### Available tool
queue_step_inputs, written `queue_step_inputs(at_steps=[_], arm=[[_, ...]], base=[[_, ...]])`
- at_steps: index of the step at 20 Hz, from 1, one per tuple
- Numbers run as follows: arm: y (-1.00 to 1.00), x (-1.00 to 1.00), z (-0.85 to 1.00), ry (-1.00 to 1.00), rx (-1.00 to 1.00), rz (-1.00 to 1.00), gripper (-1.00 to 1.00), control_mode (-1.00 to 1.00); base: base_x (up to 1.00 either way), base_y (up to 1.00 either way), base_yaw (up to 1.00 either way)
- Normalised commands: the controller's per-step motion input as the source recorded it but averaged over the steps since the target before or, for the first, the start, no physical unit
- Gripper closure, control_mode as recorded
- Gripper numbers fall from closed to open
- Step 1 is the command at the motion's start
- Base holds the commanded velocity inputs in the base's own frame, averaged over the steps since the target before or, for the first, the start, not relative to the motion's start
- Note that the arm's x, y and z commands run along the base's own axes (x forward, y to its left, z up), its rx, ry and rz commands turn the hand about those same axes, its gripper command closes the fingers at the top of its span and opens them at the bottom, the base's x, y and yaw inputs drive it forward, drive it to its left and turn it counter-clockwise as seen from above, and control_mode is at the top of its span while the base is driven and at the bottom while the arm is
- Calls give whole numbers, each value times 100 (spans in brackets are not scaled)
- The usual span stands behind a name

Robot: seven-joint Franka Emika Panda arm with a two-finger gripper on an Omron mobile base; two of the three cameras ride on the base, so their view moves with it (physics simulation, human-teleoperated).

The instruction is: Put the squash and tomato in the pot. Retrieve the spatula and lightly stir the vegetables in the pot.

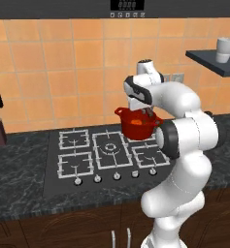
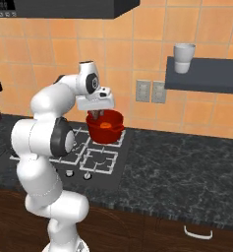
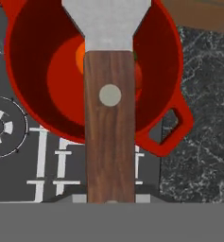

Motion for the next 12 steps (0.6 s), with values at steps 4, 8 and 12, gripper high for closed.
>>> queue_step_inputs(at_steps=[4,8,12], arm=[[-15,47,-24,-2,-4,0,100,-100],[0,25,-1,4,-1,-1,100,-100],[0,24,0,0,-16,2,100,-100]], base=[[0,0,0],[0,0,0],[0,0,0]])
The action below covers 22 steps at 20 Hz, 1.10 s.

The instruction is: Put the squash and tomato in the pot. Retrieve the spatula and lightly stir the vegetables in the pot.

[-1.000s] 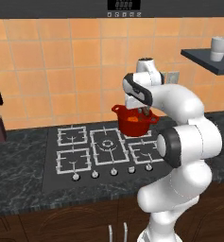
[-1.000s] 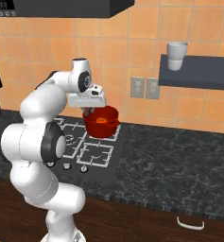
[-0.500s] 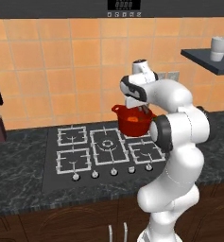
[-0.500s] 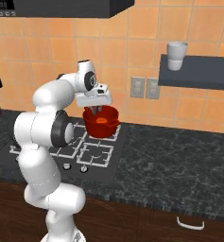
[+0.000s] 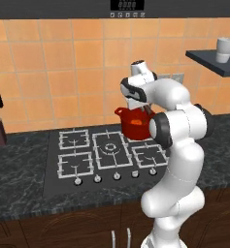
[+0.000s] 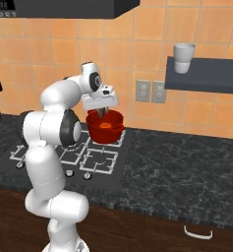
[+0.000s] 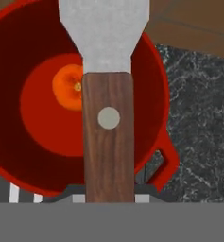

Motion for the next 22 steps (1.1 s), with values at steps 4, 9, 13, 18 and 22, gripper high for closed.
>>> queue_step_inputs(at_steps=[4,9,13,18,22], arm=[[-12,-1,5,0,-19,20,100,-100],[-24,-15,25,3,-19,29,100,-100],[-33,-6,1,6,-23,40,100,-100],[-13,0,0,14,-31,27,100,-100],[0,0,0,0,0,1,100,-100]], base=[[0,0,0],[0,0,0],[0,0,0],[0,0,0],[0,0,0]])
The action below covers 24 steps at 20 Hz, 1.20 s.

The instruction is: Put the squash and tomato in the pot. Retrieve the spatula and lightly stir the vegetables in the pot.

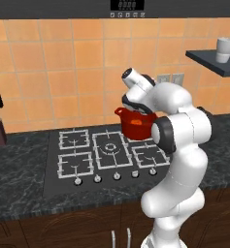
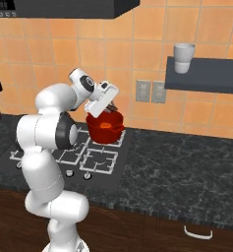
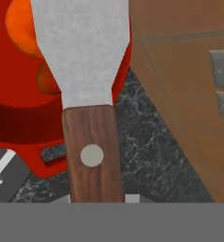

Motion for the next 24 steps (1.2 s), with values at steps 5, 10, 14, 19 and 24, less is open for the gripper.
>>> queue_step_inputs(at_steps=[5,10,14,19,24], arm=[[4,0,15,10,-3,11,100,-100],[7,0,24,10,-17,20,100,-100],[0,0,5,2,-22,27,100,-100],[0,0,2,2,-24,33,100,-100],[-1,0,5,6,-27,33,100,-100]], base=[[0,0,0],[0,0,0],[0,0,0],[0,0,0],[0,0,0]])
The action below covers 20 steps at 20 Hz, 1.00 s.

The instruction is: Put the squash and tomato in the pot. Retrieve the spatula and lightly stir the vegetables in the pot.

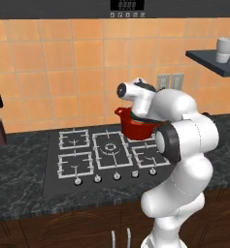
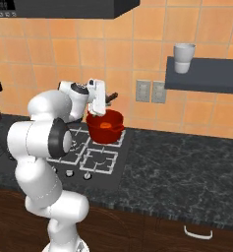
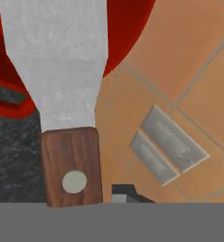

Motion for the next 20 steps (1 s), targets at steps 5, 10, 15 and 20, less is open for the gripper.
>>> queue_step_inputs(at_steps=[5,10,15,20], arm=[[0,8,0,20,-31,23,100,-100],[0,0,-3,3,-20,15,100,-100],[21,38,0,7,-19,21,100,-100],[1,37,-10,1,-22,15,100,-100]], base=[[0,0,0],[0,0,0],[0,0,0],[0,0,0]])
